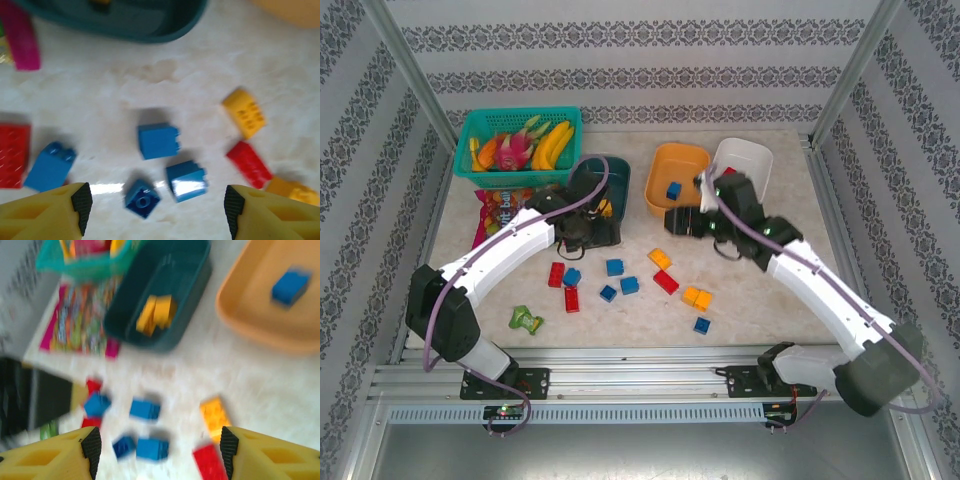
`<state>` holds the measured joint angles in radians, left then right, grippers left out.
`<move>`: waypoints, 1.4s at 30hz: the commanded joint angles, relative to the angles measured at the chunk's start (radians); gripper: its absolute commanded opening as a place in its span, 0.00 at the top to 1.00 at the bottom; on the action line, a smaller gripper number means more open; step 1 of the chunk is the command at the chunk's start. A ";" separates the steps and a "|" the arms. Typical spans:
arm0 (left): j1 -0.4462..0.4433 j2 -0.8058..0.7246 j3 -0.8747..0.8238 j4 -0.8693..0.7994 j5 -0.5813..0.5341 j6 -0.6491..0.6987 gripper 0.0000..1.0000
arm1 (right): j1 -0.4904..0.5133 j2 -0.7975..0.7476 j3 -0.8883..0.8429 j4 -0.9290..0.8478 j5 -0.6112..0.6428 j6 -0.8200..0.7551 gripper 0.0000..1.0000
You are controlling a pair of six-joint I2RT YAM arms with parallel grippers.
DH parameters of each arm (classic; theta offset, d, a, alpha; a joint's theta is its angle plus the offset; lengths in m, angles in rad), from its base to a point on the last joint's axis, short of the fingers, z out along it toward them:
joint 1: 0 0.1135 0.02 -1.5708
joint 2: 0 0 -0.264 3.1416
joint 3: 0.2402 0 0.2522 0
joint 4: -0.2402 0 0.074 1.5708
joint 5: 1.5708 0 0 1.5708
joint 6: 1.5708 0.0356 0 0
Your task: Sort the legos into containers by color
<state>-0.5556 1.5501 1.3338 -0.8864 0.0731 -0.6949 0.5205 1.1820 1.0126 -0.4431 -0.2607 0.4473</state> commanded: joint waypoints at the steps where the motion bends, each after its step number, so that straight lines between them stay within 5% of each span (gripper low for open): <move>1: 0.032 -0.014 -0.033 -0.093 -0.053 0.096 0.26 | 0.075 -0.092 -0.155 0.079 -0.075 0.020 0.33; 12: 0.119 0.078 -0.144 -0.037 0.075 0.462 0.28 | 0.218 -0.269 -0.468 0.272 -0.100 0.033 0.31; 22: 0.127 0.164 -0.193 0.031 0.002 0.477 0.31 | 0.231 -0.285 -0.469 0.248 -0.072 0.060 0.31; 31: 0.128 0.196 -0.239 0.065 0.029 0.463 0.48 | 0.233 -0.250 -0.451 0.239 -0.071 0.056 0.31; 37: 0.123 0.207 -0.263 0.080 0.027 0.458 0.43 | 0.233 -0.212 -0.439 0.248 -0.075 0.054 0.31; 42: 0.116 0.222 -0.268 0.096 0.021 0.452 0.50 | 0.233 -0.188 -0.425 0.250 -0.071 0.050 0.31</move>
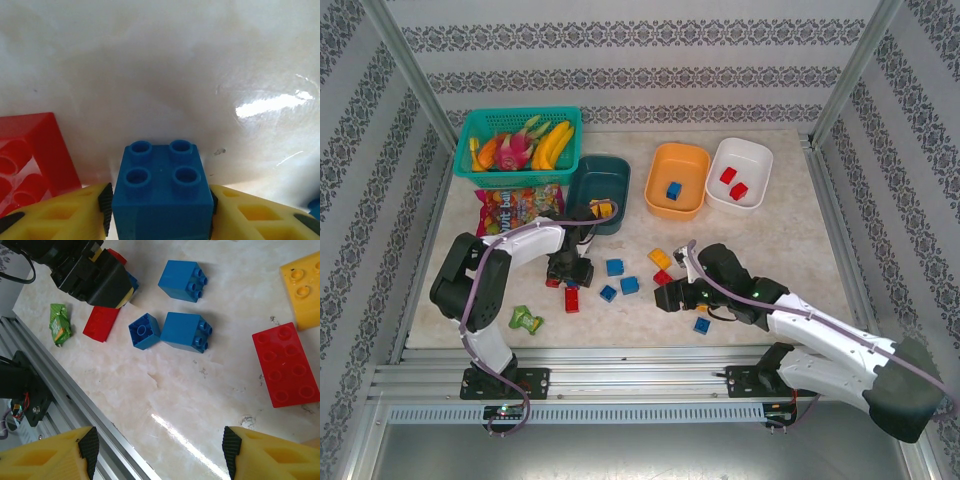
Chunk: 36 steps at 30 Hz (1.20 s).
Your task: Sort the legos into containers by color
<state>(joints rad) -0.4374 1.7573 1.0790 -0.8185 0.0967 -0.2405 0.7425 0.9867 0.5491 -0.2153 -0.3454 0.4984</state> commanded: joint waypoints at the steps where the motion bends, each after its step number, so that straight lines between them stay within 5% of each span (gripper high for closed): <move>1: -0.004 0.012 -0.010 0.030 -0.005 -0.006 0.53 | 0.011 0.011 0.041 0.022 0.014 -0.003 0.31; 8: -0.020 -0.028 0.089 -0.010 -0.015 -0.033 0.70 | 0.011 -0.001 0.075 -0.007 0.066 -0.013 0.32; 15: -0.021 -0.008 0.412 -0.088 0.086 -0.134 0.70 | -0.061 -0.047 0.204 -0.078 0.356 -0.012 0.31; 30: -0.090 0.580 1.333 -0.229 0.174 -0.162 0.71 | -0.424 0.284 0.521 -0.131 0.226 0.105 0.32; 36: -0.105 0.692 1.397 -0.135 0.169 -0.216 0.72 | -0.473 0.327 0.538 -0.085 0.198 0.171 0.32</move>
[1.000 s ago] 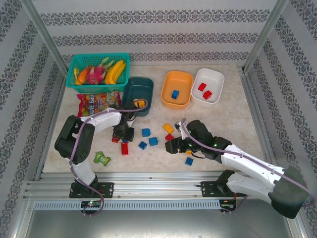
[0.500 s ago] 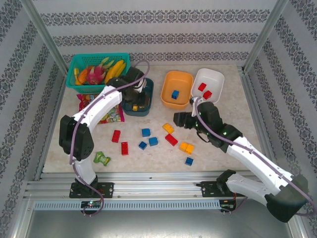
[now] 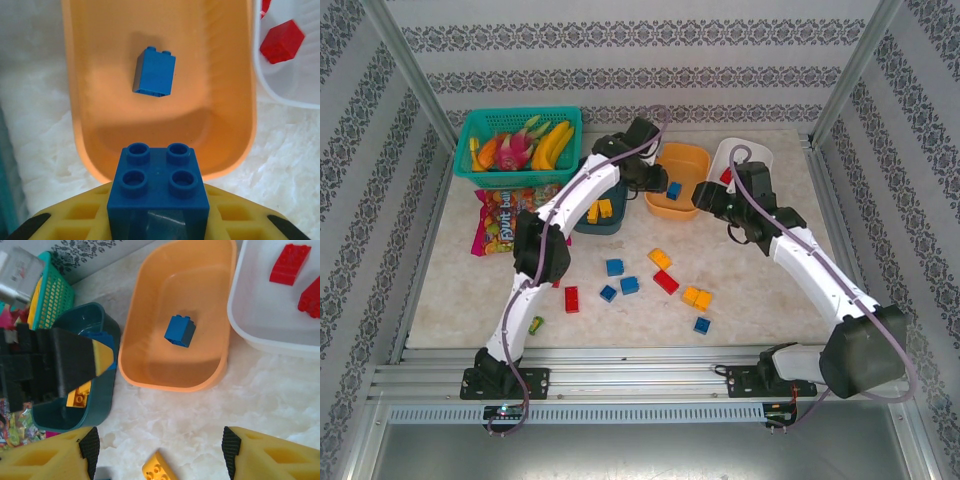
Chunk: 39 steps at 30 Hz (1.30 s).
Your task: Sort the legos into containers by color
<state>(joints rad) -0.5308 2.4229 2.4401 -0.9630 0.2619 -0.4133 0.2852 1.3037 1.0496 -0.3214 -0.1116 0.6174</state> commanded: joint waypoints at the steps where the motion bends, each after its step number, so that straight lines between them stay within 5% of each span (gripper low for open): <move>1: -0.019 0.037 0.037 0.025 -0.001 -0.045 0.72 | -0.021 0.015 0.041 0.021 -0.041 0.057 0.32; 20: -0.058 0.159 0.051 0.035 -0.106 -0.078 0.65 | -0.037 -0.001 0.000 0.014 -0.072 0.073 0.32; 26: -0.058 0.149 0.060 -0.002 -0.119 -0.091 0.44 | -0.038 -0.004 0.003 -0.002 -0.074 0.064 0.32; 39: -0.060 -0.081 0.078 0.058 -0.136 -0.207 0.32 | -0.015 -0.064 0.049 -0.128 -0.025 -0.112 0.33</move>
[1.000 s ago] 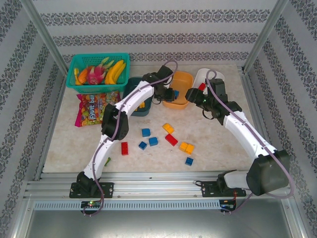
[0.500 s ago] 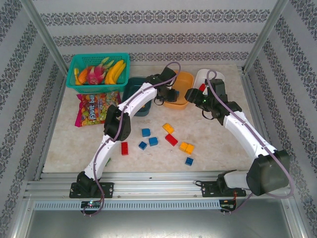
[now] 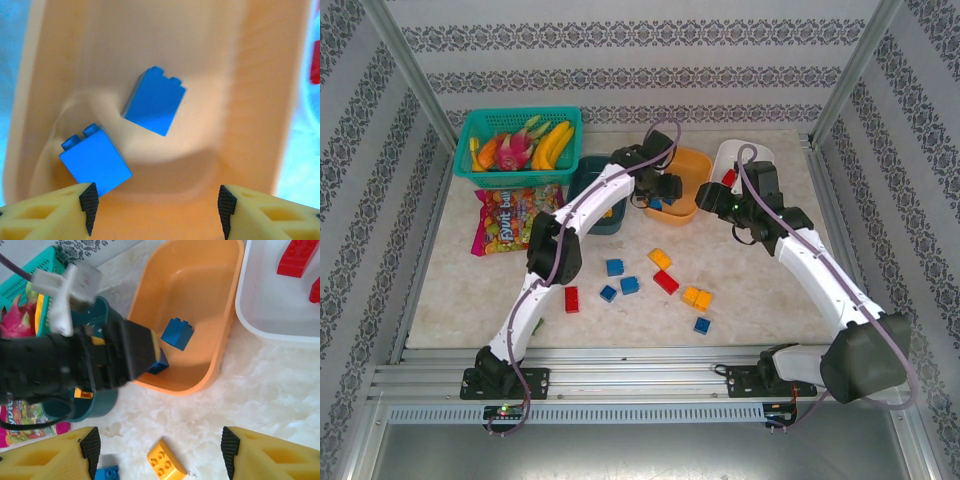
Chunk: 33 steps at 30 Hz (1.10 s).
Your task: Sort the legos into containers by color
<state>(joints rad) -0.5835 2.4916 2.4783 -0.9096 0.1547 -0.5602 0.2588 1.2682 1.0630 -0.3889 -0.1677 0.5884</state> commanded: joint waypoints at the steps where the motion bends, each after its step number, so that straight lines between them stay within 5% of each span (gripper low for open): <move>1: -0.006 -0.183 0.037 -0.004 -0.041 -0.071 0.32 | 0.027 -0.034 0.045 -0.080 0.040 -0.109 0.33; 7: 0.020 -0.441 -0.153 -0.048 -0.099 -0.102 0.30 | 0.185 -0.043 0.069 -0.146 0.100 -0.216 0.33; 17: 0.051 -1.117 -0.938 -0.041 -0.257 -0.187 0.30 | 0.522 0.046 0.100 -0.126 0.154 -0.270 0.33; 25: 0.051 -1.661 -1.393 -0.238 -0.341 -0.365 0.31 | 0.770 0.389 0.296 -0.089 0.180 -0.107 0.33; 33: 0.050 -1.948 -1.500 -0.400 -0.361 -0.407 0.30 | 0.818 0.746 0.598 -0.175 0.218 0.201 0.32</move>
<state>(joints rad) -0.5411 0.5797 0.9966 -1.2171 -0.1837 -0.9295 1.0698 1.9457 1.5761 -0.5144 0.0090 0.6437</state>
